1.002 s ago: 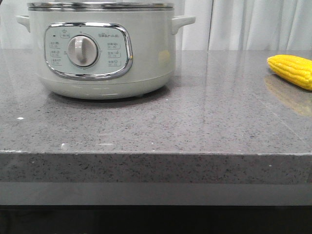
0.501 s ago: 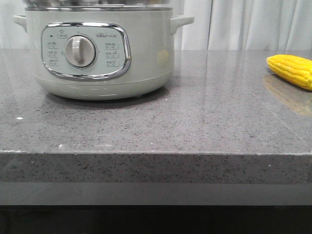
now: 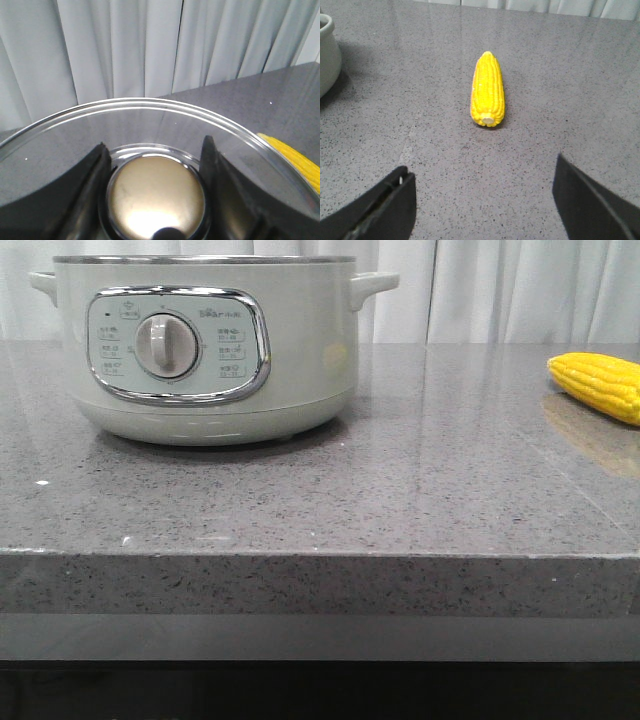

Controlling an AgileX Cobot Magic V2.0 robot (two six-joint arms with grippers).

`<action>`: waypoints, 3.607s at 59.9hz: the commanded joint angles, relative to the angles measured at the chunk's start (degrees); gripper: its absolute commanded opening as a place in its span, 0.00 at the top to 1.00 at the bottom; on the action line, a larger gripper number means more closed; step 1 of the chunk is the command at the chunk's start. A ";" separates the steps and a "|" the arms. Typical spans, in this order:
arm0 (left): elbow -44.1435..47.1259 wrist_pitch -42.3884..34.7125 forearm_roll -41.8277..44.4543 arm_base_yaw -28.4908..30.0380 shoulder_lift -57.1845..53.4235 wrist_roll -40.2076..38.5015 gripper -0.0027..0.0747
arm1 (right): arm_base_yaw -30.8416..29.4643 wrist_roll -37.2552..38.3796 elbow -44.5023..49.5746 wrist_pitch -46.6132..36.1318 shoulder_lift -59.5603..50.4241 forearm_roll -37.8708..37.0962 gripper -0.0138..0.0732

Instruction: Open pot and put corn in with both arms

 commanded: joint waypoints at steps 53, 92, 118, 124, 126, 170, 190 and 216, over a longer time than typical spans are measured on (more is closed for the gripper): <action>30.82 -1.16 -1.72 5.45 -37.02 -0.55 0.65 | 0.07 -0.15 -6.27 -1.92 9.32 -0.59 0.17; 30.82 -1.16 -1.72 5.45 -36.91 -0.55 0.65 | -4.92 -1.77 -38.89 16.92 44.14 2.97 0.17; 30.82 -1.16 -1.72 5.45 -36.91 -0.55 0.65 | -4.92 -3.79 -52.98 20.38 64.33 5.68 0.17; 30.82 -1.16 -1.72 5.45 -36.91 -0.55 0.65 | -4.92 -3.84 -54.28 20.00 68.05 5.68 0.17; 30.82 -1.16 -1.72 5.45 -36.91 -0.55 0.65 | -4.92 -3.84 -54.63 19.78 69.00 5.68 0.17; 30.82 -1.16 -1.72 5.45 -36.91 -0.55 0.65 | -4.35 -5.90 -57.09 22.43 77.09 6.63 0.43; 30.82 -1.26 -1.72 5.45 -36.91 -0.55 0.65 | -2.42 -7.20 -64.78 28.20 73.72 8.61 0.43; 30.82 -1.26 -1.72 5.45 -36.91 -0.55 0.65 | 14.02 -8.31 -79.80 27.51 68.26 14.22 0.43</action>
